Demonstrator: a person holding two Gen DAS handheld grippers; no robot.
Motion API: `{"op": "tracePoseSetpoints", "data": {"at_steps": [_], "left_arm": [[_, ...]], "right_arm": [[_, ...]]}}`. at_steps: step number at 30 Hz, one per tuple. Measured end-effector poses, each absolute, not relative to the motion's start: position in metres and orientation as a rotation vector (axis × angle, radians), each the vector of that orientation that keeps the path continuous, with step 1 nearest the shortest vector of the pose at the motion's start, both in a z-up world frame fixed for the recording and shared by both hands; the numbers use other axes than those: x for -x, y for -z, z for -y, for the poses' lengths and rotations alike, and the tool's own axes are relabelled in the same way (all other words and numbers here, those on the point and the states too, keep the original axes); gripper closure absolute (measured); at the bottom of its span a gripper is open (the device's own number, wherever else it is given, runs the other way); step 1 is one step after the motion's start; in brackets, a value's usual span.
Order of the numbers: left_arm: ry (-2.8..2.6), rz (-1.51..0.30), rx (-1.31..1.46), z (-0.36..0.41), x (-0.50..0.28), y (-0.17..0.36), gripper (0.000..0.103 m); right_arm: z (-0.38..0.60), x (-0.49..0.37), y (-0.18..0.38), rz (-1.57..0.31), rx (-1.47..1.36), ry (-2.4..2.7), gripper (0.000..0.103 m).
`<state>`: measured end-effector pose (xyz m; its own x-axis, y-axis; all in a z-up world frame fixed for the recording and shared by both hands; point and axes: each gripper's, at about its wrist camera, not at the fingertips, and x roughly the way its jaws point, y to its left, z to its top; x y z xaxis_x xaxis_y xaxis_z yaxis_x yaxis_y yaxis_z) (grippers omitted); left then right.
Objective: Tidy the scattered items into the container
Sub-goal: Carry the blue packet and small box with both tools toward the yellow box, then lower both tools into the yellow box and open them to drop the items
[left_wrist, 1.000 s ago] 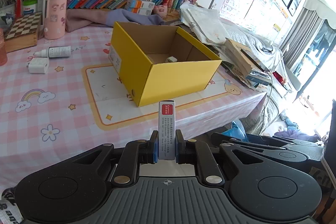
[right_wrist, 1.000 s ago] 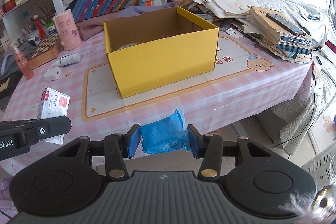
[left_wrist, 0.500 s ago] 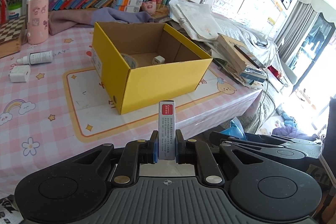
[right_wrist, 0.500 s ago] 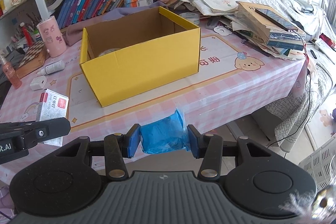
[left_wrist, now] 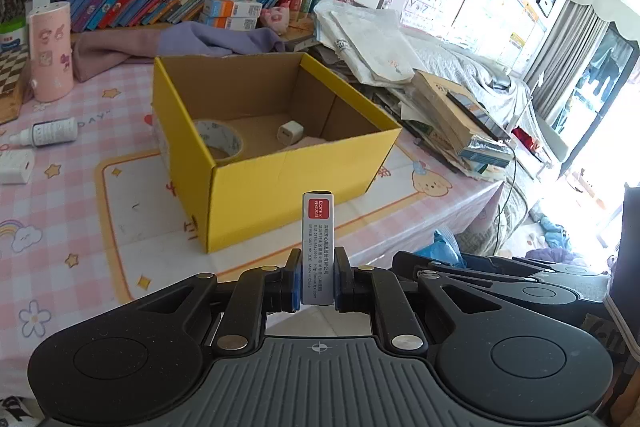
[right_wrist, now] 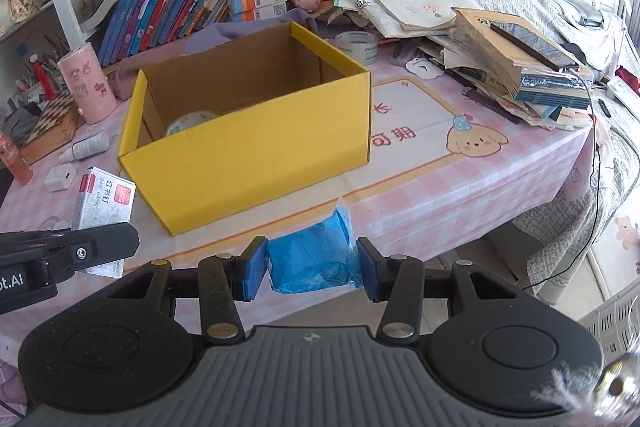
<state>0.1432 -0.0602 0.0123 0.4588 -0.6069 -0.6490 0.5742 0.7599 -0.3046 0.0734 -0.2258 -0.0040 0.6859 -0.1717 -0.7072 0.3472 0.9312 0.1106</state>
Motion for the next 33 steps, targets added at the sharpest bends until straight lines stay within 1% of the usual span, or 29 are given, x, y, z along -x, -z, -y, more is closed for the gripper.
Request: {"op": "tracePoseSetpoints", "data": {"at_steps": [16, 21, 28, 33], "left_arm": [[0.586, -0.707, 0.042, 0.103, -0.213, -0.033, 0.090], [0.532, -0.710, 0.014, 0.113, -0.231, -0.029, 0.090], [0.489, -0.752, -0.060, 0.131, -0.258, -0.014, 0.090], [0.477, -0.811, -0.111, 0.144, -0.274, 0.004, 0.090]], "right_arm": [[0.282, -0.155, -0.030, -0.626, -0.141, 0.168, 0.058], [0.288, -0.187, -0.031, -0.612, -0.099, 0.087, 0.058], [0.297, -0.240, -0.014, -0.677, -0.048, -0.012, 0.058], [0.301, -0.272, 0.005, -0.757, -0.008, -0.072, 0.058]]}}
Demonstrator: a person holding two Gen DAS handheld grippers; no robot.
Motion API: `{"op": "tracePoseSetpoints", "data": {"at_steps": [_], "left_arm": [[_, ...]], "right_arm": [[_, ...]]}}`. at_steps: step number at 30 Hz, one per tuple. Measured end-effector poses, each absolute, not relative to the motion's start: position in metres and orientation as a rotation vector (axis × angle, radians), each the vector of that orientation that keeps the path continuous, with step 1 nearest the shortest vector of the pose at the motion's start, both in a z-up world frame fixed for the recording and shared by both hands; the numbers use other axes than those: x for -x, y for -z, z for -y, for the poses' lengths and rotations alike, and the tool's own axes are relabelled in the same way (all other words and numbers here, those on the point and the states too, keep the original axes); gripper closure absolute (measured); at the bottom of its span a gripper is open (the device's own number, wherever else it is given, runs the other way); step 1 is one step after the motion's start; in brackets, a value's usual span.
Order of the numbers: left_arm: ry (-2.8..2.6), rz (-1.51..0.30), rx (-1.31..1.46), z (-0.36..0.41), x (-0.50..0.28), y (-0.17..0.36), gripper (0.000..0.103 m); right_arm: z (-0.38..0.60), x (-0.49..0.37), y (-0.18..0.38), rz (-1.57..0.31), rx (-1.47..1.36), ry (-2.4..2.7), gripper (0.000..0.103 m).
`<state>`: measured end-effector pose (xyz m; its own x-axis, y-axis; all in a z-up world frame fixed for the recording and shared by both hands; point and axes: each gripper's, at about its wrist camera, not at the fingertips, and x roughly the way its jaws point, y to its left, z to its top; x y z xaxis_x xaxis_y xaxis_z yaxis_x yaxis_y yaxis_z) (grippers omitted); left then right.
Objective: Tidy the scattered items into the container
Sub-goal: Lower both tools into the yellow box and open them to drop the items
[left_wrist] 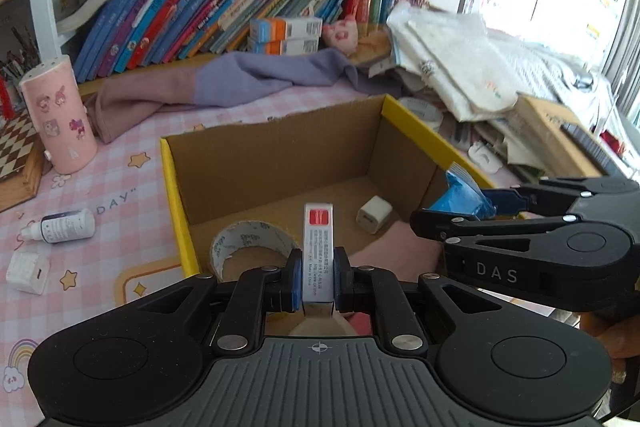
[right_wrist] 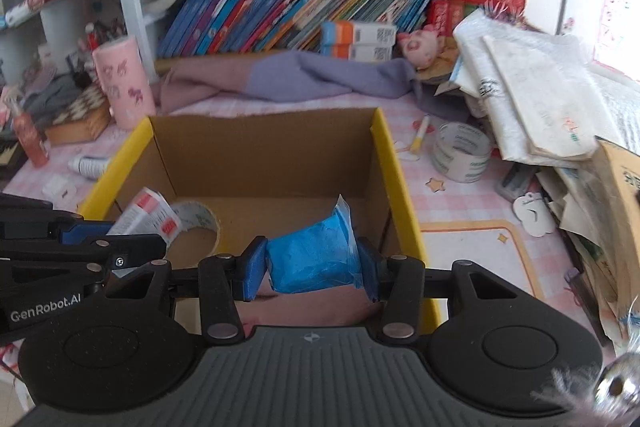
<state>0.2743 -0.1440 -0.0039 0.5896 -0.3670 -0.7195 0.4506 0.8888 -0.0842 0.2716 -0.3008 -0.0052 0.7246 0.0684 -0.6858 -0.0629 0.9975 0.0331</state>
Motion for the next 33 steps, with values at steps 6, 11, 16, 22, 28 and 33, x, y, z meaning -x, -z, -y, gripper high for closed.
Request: {"op": "tracePoseSetpoints", "data": {"at_steps": [6, 11, 16, 22, 28, 33], "left_arm": [[0.476, -0.858, -0.133, 0.153, -0.283, 0.018, 0.090], [0.460, -0.878, -0.134, 0.155, -0.286, 0.024, 0.090], [0.445, -0.887, -0.131, 0.155, -0.285, 0.028, 0.090], [0.437, -0.874, -0.114, 0.154, -0.282, 0.028, 0.090], [0.407, -0.825, -0.107, 0.148, -0.275, 0.016, 0.085], [0.377, -0.786, -0.117, 0.144, -0.264, 0.007, 0.070]], "right_arm": [[0.303, -0.291, 0.018, -0.807, 0.020, -0.102, 0.058], [0.299, -0.302, 0.022, -0.813, 0.072, -0.119, 0.058], [0.296, -0.308, 0.021, -0.817, 0.083, -0.141, 0.057], [0.289, -0.313, 0.023, -0.848, 0.046, -0.159, 0.057], [0.289, -0.308, 0.025, -0.844, 0.003, -0.124, 0.051], [0.288, -0.296, 0.018, -0.805, -0.015, -0.101, 0.045]]}}
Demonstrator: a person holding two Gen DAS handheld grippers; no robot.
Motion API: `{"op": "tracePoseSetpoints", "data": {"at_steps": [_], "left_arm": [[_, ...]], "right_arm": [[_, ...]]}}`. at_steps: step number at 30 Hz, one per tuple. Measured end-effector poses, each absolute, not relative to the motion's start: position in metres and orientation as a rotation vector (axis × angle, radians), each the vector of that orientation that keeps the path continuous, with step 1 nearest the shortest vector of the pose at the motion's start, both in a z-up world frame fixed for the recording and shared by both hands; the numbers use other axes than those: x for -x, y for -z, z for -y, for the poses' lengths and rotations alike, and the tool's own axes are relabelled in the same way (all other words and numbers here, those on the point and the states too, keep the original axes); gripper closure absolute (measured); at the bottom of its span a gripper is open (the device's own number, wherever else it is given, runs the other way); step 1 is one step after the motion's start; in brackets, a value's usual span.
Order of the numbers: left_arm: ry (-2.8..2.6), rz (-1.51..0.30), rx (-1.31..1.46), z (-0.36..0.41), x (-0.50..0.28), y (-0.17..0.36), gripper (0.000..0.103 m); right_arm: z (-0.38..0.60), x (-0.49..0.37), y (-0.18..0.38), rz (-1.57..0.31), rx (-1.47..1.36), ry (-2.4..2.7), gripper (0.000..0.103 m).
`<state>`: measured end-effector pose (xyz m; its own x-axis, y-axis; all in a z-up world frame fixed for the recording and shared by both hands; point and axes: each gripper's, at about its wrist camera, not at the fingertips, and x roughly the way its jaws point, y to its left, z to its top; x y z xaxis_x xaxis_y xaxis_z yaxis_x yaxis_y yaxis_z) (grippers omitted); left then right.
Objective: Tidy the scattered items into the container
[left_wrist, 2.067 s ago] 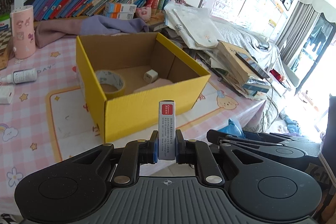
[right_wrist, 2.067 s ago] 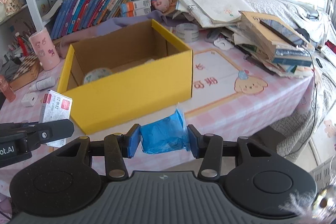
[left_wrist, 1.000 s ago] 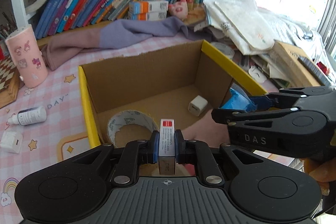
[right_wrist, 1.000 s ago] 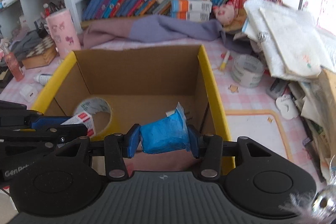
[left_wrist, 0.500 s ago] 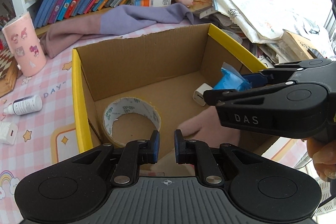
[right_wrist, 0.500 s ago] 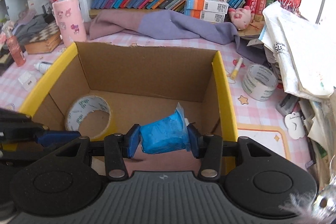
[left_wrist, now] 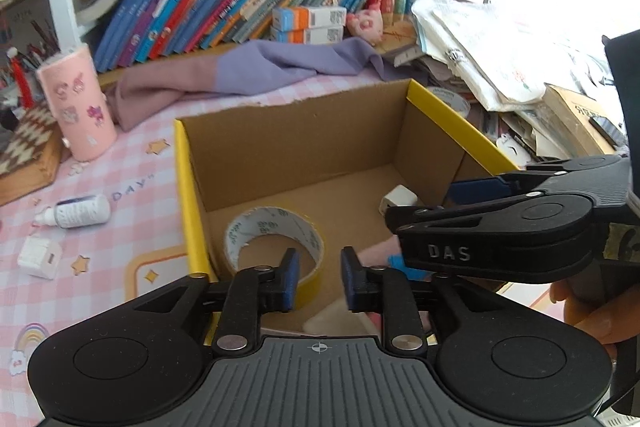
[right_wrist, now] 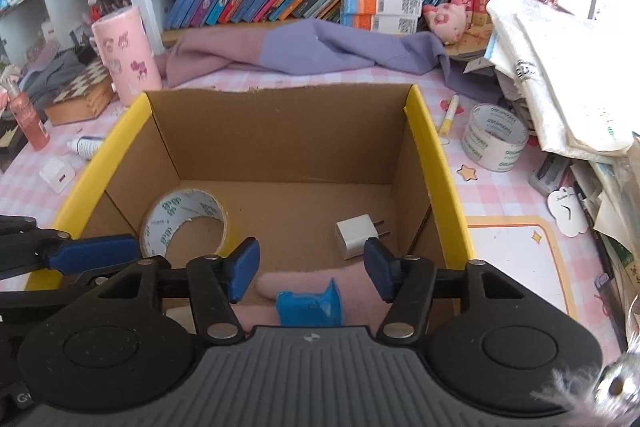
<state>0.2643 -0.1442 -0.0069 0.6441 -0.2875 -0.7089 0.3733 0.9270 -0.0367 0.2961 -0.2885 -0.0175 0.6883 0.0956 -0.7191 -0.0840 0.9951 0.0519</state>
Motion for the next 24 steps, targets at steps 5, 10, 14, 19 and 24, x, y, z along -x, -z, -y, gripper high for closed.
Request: {"op": "tracePoseSetpoints", "data": {"at_steps": [5, 10, 14, 19, 24], "left_arm": [[0.361, -0.740, -0.129, 0.138, -0.250, -0.002, 0.042], [0.346, -0.693, -0.148, 0.132, -0.234, -0.012, 0.024], [0.342, -0.678, -0.128, 0.123, -0.222, -0.017, 0.020], [0.347, -0.666, -0.101, 0.111, -0.209, -0.021, 0.018], [0.343, -0.652, -0.101, 0.098, -0.194, -0.020, 0.015]], "right_arm": [[0.290, -0.280, 0.007, -0.767, -0.039, -0.079, 0.042], [0.288, -0.262, -0.001, -0.737, -0.060, -0.057, 0.039], [0.286, -0.247, -0.006, -0.724, -0.085, -0.034, 0.038], [0.278, -0.228, -0.012, -0.696, -0.093, -0.006, 0.036], [0.271, -0.208, -0.014, -0.676, -0.089, 0.037, 0.034]]}}
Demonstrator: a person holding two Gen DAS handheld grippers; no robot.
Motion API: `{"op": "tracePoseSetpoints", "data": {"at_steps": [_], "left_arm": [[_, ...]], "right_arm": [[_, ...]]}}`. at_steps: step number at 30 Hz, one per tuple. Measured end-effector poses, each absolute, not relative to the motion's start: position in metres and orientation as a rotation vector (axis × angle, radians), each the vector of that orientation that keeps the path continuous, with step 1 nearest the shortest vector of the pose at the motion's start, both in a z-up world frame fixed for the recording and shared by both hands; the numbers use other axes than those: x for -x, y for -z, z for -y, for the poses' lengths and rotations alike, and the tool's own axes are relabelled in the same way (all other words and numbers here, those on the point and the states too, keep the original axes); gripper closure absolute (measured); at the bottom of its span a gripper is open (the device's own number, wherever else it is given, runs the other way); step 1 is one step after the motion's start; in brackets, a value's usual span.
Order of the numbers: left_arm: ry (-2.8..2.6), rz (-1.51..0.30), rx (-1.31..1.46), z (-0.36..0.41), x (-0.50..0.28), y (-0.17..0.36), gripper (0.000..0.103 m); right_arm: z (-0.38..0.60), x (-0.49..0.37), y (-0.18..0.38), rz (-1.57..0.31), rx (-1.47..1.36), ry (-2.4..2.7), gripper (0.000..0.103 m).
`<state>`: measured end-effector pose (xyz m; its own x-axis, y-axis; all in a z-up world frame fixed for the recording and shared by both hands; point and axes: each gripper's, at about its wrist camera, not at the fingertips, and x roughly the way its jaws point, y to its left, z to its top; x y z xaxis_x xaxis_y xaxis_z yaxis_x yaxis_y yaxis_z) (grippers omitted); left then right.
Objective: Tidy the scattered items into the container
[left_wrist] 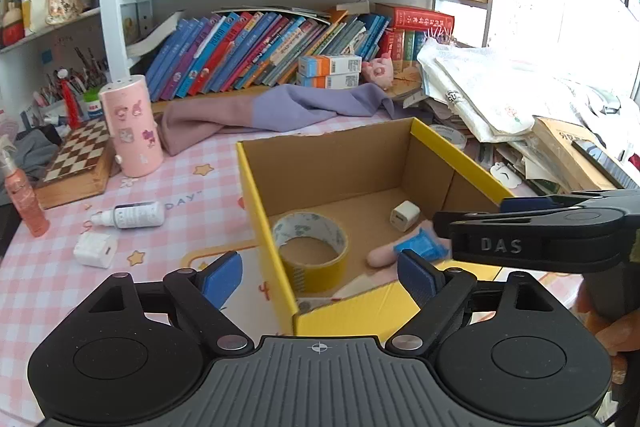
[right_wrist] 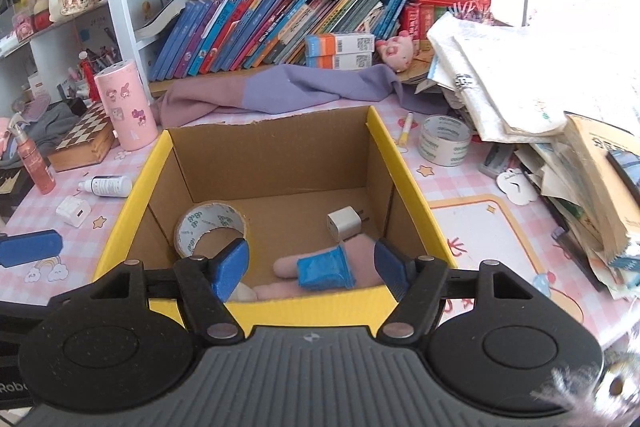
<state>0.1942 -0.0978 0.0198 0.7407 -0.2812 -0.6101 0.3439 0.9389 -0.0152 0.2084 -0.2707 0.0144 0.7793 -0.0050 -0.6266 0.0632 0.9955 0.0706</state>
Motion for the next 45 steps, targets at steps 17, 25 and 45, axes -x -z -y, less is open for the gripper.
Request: {"op": "tracePoseSetpoints", "data": {"at_steps": [17, 25, 45], "left_arm": [[0.368, -0.680, -0.102, 0.041, -0.147, -0.013, 0.014], [0.375, -0.709, -0.101, 0.010, -0.125, -0.009, 0.013], [0.262, -0.726, -0.032, -0.088, -0.090, -0.006, 0.013]], "right_arm": [[0.217, -0.133, -0.005, -0.685, -0.110, 0.156, 0.032], [0.179, -0.108, -0.001, -0.706, -0.104, 0.145, 0.029], [0.075, -0.078, 0.004, -0.740, -0.052, 0.030, 0.026]]}}
